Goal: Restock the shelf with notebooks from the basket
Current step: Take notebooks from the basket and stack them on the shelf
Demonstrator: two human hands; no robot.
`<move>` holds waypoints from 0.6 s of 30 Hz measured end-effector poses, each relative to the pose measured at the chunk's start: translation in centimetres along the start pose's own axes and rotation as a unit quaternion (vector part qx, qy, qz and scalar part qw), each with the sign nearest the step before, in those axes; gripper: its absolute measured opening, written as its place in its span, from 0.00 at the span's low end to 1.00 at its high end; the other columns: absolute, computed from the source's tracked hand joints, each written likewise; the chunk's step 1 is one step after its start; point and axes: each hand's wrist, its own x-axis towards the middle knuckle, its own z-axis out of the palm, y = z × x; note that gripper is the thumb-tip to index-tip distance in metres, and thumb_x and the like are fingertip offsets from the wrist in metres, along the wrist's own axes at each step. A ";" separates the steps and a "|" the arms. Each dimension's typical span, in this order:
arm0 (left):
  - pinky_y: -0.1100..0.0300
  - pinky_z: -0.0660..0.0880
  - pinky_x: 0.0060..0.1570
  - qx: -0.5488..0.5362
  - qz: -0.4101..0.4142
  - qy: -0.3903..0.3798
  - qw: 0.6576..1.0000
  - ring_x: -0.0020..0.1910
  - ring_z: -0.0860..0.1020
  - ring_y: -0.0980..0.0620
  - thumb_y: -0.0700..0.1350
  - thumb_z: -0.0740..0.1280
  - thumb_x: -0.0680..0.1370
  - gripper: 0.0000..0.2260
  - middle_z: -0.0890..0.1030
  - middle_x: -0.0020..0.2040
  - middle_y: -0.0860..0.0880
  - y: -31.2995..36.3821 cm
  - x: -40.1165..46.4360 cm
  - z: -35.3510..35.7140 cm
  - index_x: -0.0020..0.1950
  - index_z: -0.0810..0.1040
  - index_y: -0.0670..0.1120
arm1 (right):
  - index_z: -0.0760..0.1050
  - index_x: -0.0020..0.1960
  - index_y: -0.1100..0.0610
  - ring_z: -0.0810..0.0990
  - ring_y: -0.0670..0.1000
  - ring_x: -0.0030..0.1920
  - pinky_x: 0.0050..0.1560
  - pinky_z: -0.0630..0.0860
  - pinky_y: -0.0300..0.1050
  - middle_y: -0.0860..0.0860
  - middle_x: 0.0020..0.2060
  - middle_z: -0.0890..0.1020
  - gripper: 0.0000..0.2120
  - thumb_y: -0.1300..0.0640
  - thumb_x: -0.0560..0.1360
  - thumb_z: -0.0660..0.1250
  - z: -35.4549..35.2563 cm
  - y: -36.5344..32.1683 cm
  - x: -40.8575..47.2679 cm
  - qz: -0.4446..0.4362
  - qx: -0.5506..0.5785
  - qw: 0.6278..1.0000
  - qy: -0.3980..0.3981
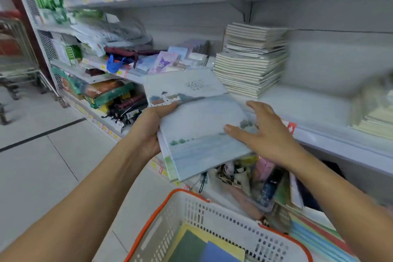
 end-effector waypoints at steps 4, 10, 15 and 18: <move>0.47 0.81 0.38 -0.014 0.012 -0.047 0.999 0.45 0.85 0.39 0.42 0.66 0.78 0.09 0.85 0.51 0.39 2.8 2.4 2.6 0.54 0.83 0.42 | 0.81 0.57 0.59 0.86 0.60 0.46 0.41 0.85 0.60 0.60 0.49 0.85 0.23 0.50 0.66 0.78 -3.5 -0.2 2.0 0.171 0.453 0.864 -0.141; 0.49 0.80 0.35 0.076 -0.011 -0.122 0.990 0.43 0.85 0.40 0.50 0.70 0.76 0.13 0.85 0.50 0.40 0.5 5.0 8.5 0.57 0.82 0.45 | 0.78 0.59 0.60 0.85 0.53 0.36 0.23 0.79 0.44 0.53 0.41 0.85 0.25 0.57 0.64 0.76 -4.7 2.9 0.1 0.077 0.543 0.834 0.066; 0.63 0.67 0.20 0.265 0.114 -0.173 0.942 0.24 0.73 0.51 0.50 0.63 0.82 0.05 0.82 0.35 0.52 -4.2 6.5 12.9 0.56 0.76 0.56 | 0.78 0.57 0.53 0.87 0.52 0.47 0.34 0.83 0.47 0.50 0.49 0.87 0.10 0.61 0.76 0.70 -8.8 5.5 -0.5 0.055 0.522 0.821 0.226; 0.62 0.63 0.22 0.255 0.077 -0.159 0.951 0.24 0.63 0.53 0.46 0.58 0.84 0.09 0.72 0.33 0.48 -7.6 7.8 13.5 0.57 0.76 0.45 | 0.76 0.58 0.56 0.87 0.51 0.44 0.35 0.83 0.47 0.53 0.51 0.85 0.09 0.63 0.79 0.68 -9.3 7.0 -0.4 0.076 0.502 0.823 0.256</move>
